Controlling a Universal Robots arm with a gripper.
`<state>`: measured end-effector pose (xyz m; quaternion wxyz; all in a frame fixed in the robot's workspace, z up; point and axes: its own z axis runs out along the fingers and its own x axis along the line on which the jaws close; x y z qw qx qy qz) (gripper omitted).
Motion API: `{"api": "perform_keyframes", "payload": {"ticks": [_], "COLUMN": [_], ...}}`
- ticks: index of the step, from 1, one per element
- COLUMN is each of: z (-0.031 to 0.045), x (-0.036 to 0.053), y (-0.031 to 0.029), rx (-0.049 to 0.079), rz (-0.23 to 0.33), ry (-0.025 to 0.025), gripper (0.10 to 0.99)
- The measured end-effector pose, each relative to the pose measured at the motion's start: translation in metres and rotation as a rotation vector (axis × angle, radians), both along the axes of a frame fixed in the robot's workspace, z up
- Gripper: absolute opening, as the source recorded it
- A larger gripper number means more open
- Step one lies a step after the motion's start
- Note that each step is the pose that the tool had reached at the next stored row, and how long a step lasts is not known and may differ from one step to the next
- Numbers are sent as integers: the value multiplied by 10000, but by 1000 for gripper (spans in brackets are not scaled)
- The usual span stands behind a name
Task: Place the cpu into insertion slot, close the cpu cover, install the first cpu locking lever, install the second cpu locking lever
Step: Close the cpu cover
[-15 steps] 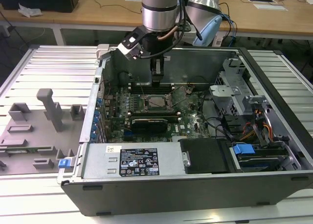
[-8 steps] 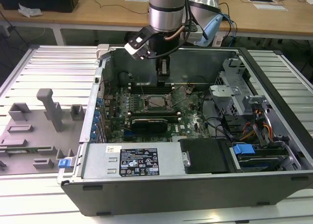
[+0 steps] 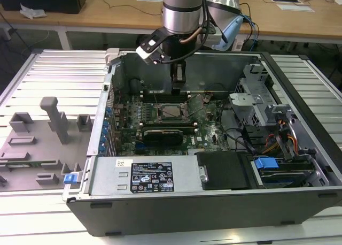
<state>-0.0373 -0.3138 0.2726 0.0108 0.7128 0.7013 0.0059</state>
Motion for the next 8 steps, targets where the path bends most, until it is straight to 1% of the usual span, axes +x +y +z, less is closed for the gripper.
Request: {"api": "perform_keyframes", "payload": {"ticks": [8], "z": [8], "x": [0], "y": [0], "rx": [1], "rz": [0], "ry": [-1], "gripper": [106]}}
